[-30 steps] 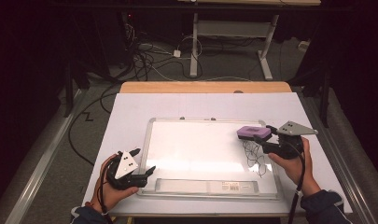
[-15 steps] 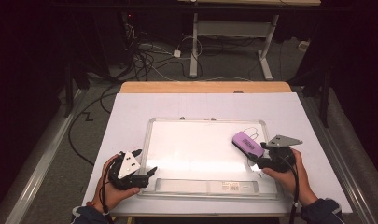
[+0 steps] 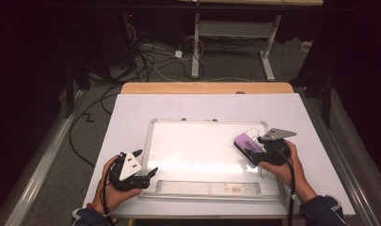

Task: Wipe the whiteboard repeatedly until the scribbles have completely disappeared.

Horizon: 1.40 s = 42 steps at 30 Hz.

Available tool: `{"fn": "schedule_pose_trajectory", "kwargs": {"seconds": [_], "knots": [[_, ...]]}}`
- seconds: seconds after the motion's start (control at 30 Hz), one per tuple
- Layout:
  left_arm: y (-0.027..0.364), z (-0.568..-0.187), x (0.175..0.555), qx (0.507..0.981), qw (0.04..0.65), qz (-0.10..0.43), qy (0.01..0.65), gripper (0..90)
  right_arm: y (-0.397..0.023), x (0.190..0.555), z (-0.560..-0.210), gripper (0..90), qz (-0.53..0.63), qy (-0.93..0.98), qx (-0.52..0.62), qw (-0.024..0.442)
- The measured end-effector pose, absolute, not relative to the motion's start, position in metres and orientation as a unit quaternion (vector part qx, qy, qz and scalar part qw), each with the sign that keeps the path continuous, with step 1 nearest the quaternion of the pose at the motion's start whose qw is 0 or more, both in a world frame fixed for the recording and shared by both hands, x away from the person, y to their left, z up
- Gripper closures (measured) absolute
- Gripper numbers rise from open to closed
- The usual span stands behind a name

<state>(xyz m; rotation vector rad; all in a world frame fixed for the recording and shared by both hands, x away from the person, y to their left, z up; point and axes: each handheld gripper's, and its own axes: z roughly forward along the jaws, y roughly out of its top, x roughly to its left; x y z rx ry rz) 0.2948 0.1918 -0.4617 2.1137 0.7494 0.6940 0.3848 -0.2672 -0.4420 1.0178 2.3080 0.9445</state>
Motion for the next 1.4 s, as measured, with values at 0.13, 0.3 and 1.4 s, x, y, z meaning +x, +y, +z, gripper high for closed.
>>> {"fn": "schedule_pose_trajectory", "kwargs": {"seconds": [0.13, 0.3, 1.4], "knots": [[0.191, -0.463, 0.295, 0.832, 0.385, 0.270, 0.293, 20.9, -0.259, 0.395, -0.446, 39.4, 0.319, 0.846, 0.368, 0.216], [0.190, -0.464, 0.296, 0.834, 0.383, 0.268, 0.293, 20.9, -0.257, 0.399, -0.449, 40.4, 0.305, 0.850, 0.374, 0.210], [0.186, -0.464, 0.292, 0.843, 0.376, 0.261, 0.283, 20.9, -0.272, 0.392, -0.450, 41.0, 0.303, 0.821, 0.428, 0.227]]}}
